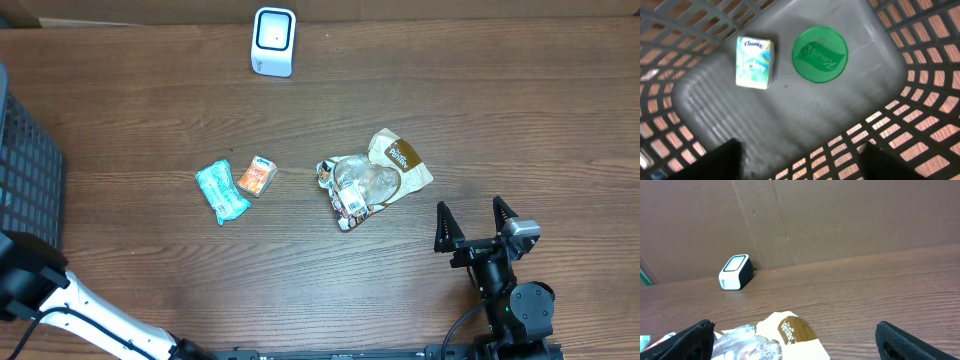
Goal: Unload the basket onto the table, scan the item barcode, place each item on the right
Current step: 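Move the left gripper back over the basket and reach down, then grasp the green-capped jar in the basket with the left gripper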
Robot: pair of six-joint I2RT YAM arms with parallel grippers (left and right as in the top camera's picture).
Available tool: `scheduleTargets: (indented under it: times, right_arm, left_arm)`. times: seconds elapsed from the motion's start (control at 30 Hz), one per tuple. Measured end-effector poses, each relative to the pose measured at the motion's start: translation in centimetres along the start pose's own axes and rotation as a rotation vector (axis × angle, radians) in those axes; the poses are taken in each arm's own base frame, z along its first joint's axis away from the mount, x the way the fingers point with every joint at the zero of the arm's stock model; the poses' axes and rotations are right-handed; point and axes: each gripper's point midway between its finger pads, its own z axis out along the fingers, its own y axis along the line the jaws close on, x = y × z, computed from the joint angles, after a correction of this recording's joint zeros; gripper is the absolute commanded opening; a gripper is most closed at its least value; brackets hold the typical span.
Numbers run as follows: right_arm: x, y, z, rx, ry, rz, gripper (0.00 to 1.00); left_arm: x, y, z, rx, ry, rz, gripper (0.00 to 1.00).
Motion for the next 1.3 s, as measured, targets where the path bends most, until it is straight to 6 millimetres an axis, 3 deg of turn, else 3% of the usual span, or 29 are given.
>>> scheduleTargets:
  times: [0.17, 0.33, 0.5, 0.87, 1.13, 1.3]
  right_arm:
    - [0.0, 0.0, 0.0, 0.000, 0.000, 0.000, 1.00]
    - [0.0, 0.0, 0.0, 0.000, 0.000, 0.000, 1.00]
    - [0.0, 0.0, 0.0, 0.000, 0.000, 0.000, 1.00]
    - [0.0, 0.0, 0.0, 0.001, -0.001, 0.000, 1.00]
    - [0.0, 0.0, 0.0, 0.000, 0.000, 0.000, 1.00]
    - [0.0, 0.0, 0.0, 0.000, 0.000, 0.000, 1.00]
  left_arm:
    - [-0.6, -0.3, 2.0, 0.002, 0.007, 0.007, 1.00]
    - [-0.2, -0.6, 7.0, -0.013, 0.085, 0.018, 1.00]
    - [0.1, -0.7, 10.7, -0.021, 0.131, 0.031, 1.00]
    - [-1.5, -1.1, 11.3, -0.009, 0.068, 0.052, 0.99]
    - [-1.4, -1.3, 14.4, -0.012, 0.090, 0.064, 0.98]
    - [-2.1, -1.4, 14.6, -0.007, 0.061, 0.064, 0.92]
